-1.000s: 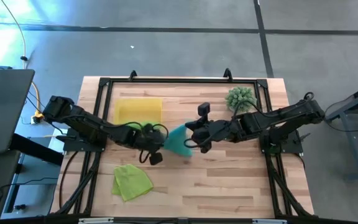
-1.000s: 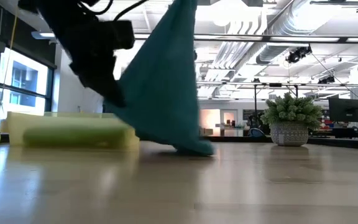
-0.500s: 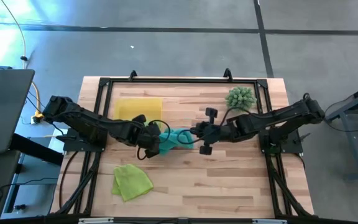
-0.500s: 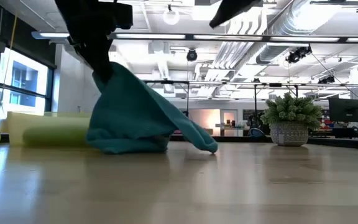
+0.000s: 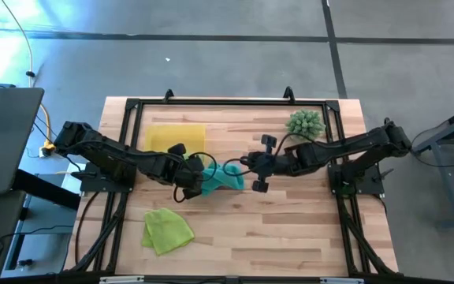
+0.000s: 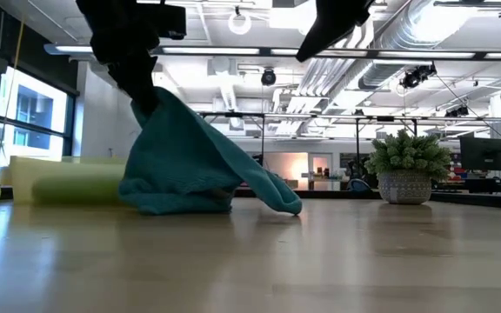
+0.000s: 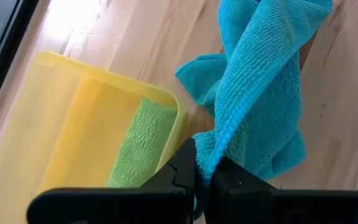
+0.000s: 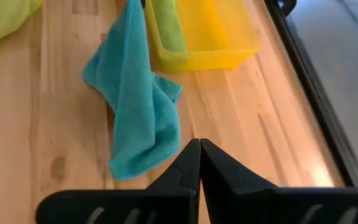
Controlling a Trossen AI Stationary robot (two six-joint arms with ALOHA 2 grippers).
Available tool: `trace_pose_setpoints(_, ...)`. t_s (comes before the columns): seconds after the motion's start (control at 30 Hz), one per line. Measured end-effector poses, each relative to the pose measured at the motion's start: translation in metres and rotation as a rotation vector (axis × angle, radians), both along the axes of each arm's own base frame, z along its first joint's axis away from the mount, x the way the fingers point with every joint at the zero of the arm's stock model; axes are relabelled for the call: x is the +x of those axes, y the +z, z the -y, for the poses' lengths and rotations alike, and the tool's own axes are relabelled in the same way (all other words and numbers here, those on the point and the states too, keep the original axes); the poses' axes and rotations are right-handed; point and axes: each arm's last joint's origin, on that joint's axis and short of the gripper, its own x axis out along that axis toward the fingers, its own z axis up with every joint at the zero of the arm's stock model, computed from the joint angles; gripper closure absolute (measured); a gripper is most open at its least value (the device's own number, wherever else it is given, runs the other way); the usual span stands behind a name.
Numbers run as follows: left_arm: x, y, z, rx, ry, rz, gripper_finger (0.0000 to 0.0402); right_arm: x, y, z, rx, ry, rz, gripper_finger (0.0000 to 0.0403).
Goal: Roll microfiber towels into tight, uniform cylinder then place into a basket
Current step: Fold the blue microfiber towel
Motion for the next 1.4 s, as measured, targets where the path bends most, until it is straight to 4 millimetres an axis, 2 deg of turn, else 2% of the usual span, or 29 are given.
trace_pose_setpoints(0.27, 0.000, 0.000, 0.000, 0.016, 0.002, 0.004, 0.0401, 0.003, -0.005, 0.000, 0.175, -0.081, 0.021, 0.0403)
trace_pose_setpoints(0.4, 0.000, 0.000, -0.001, 0.027, -0.013, -0.003, 0.0402, 0.014, -0.019, -0.007, 0.221, -0.078, 0.004, 0.0402)
trace_pose_setpoints(0.53, 0.001, 0.000, 0.000, 0.029, -0.025, -0.006, 0.0402, 0.029, -0.041, -0.019, 0.247, -0.026, -0.042, 0.0393)
trace_pose_setpoints(0.7, 0.001, 0.000, 0.000, 0.008, -0.026, -0.003, 0.0402, 0.040, -0.067, -0.030, 0.236, 0.038, -0.122, 0.0339)
trace_pose_setpoints(0.87, 0.001, 0.000, 0.000, -0.001, -0.026, -0.002, 0.0402, 0.045, -0.078, -0.035, 0.239, 0.094, -0.155, 0.0274)
trace_pose_setpoints(1.0, 0.001, 0.000, 0.000, -0.001, -0.025, -0.001, 0.0402, 0.052, -0.095, -0.036, 0.222, 0.109, -0.185, 0.0249)
trace_pose_setpoints(1.13, 0.001, 0.000, 0.000, -0.004, -0.019, 0.003, 0.0401, 0.062, -0.117, -0.041, 0.238, 0.164, -0.220, 0.0246)
trace_pose_setpoints(1.4, 0.001, 0.000, 0.000, -0.011, -0.003, 0.014, 0.0401, 0.070, -0.143, -0.046, 0.257, 0.254, -0.276, 0.0266)
